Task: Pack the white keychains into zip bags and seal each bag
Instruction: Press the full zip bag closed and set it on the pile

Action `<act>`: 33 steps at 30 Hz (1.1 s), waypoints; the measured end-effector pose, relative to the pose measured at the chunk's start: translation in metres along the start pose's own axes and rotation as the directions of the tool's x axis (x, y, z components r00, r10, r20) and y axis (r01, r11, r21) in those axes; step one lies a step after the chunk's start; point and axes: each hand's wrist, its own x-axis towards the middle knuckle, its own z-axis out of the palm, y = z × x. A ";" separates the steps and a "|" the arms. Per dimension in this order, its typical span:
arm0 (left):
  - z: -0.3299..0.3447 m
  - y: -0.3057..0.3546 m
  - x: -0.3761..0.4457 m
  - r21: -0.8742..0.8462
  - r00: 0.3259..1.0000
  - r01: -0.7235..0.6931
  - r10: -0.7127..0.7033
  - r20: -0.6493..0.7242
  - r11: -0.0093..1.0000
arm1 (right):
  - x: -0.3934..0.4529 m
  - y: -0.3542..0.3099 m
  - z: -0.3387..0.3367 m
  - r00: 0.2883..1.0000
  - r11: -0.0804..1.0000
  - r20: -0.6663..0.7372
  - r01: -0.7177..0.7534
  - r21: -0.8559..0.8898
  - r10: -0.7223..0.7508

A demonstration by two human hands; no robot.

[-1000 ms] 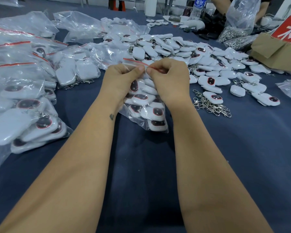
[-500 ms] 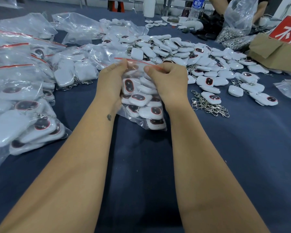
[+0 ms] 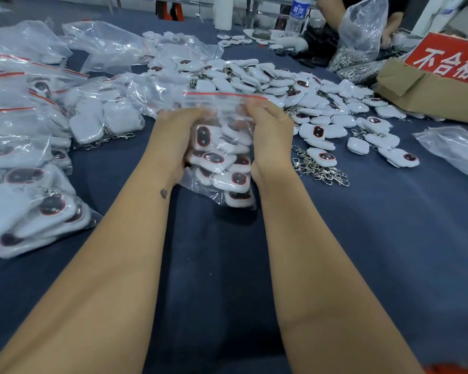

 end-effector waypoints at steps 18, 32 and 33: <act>-0.100 0.115 -0.020 0.162 0.936 -0.168 0.209 -0.282 0.972 | -0.041 -0.020 0.129 0.898 0.950 0.421 0.010 -0.313 0.129; -0.124 0.143 -0.007 0.923 0.711 0.145 0.611 -0.348 0.356 | -0.030 0.029 0.142 0.875 0.537 0.479 0.439 -0.721 -0.072; -0.107 0.133 -0.002 0.939 0.736 0.049 0.623 -0.265 0.341 | -0.019 0.030 0.129 0.859 0.402 0.503 0.495 -0.770 -0.095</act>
